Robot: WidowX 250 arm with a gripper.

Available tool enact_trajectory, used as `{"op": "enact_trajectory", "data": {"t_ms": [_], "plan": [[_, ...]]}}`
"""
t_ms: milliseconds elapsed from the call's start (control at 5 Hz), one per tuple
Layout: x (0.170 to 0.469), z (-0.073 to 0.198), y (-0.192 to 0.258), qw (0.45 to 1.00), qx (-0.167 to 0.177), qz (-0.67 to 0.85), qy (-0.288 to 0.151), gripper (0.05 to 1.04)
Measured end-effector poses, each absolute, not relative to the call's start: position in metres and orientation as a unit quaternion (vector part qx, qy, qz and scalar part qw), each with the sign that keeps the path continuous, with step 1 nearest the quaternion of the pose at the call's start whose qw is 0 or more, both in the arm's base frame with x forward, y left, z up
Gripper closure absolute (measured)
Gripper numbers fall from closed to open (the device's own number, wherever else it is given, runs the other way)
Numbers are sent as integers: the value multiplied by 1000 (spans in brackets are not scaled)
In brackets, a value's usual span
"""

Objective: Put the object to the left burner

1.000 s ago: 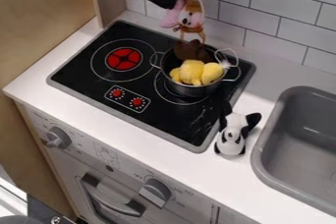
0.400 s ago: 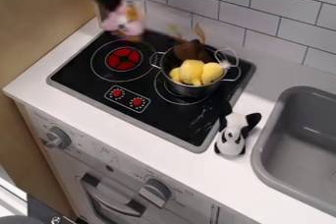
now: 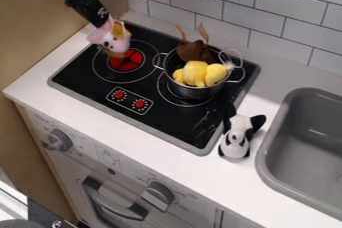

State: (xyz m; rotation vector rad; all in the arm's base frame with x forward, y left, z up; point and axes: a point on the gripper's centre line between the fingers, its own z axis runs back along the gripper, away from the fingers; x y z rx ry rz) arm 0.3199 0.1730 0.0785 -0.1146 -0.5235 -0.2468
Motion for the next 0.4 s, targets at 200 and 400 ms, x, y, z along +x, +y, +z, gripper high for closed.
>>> {"op": "enact_trajectory", "data": {"t_ms": [200,400], "plan": [[321,77,173,958,-52,-110,-260,843],[322,76,167,962,-62,-100,-246,586]]}}
